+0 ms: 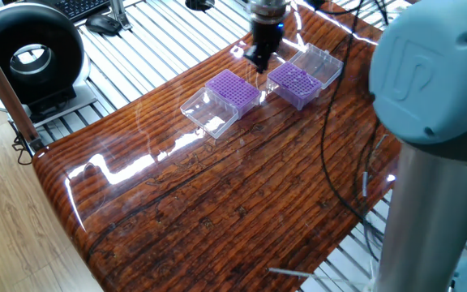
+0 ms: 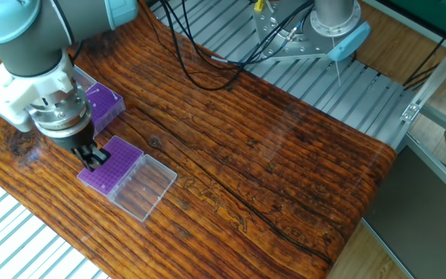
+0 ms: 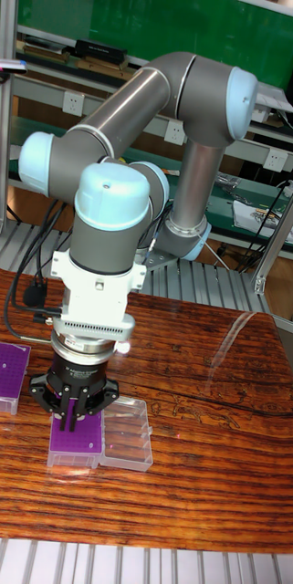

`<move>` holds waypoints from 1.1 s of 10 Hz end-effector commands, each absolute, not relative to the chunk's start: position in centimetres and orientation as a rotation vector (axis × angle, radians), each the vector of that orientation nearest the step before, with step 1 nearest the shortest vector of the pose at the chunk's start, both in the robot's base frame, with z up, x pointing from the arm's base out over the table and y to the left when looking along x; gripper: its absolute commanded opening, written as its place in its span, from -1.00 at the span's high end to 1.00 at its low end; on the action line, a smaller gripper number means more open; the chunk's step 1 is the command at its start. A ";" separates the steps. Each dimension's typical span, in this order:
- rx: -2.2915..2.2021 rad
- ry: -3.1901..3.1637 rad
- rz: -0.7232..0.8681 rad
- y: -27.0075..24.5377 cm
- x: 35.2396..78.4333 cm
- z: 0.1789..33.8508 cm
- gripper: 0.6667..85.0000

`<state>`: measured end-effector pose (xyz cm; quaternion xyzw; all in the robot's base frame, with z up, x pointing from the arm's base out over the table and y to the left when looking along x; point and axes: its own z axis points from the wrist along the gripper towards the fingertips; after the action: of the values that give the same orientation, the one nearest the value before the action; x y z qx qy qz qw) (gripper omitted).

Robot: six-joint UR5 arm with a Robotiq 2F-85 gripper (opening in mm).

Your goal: Transfer all small pipette tips from one holder to another

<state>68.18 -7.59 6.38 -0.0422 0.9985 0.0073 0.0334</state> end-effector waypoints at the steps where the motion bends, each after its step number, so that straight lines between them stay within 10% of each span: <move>1: -0.108 3.062 0.051 -7.0 68.6 6.5 0.58; 11: -0.083 3.058 0.019 -7.6 68.8 6.5 0.99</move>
<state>68.73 -8.16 6.36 -0.0302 0.9987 -0.0076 0.0396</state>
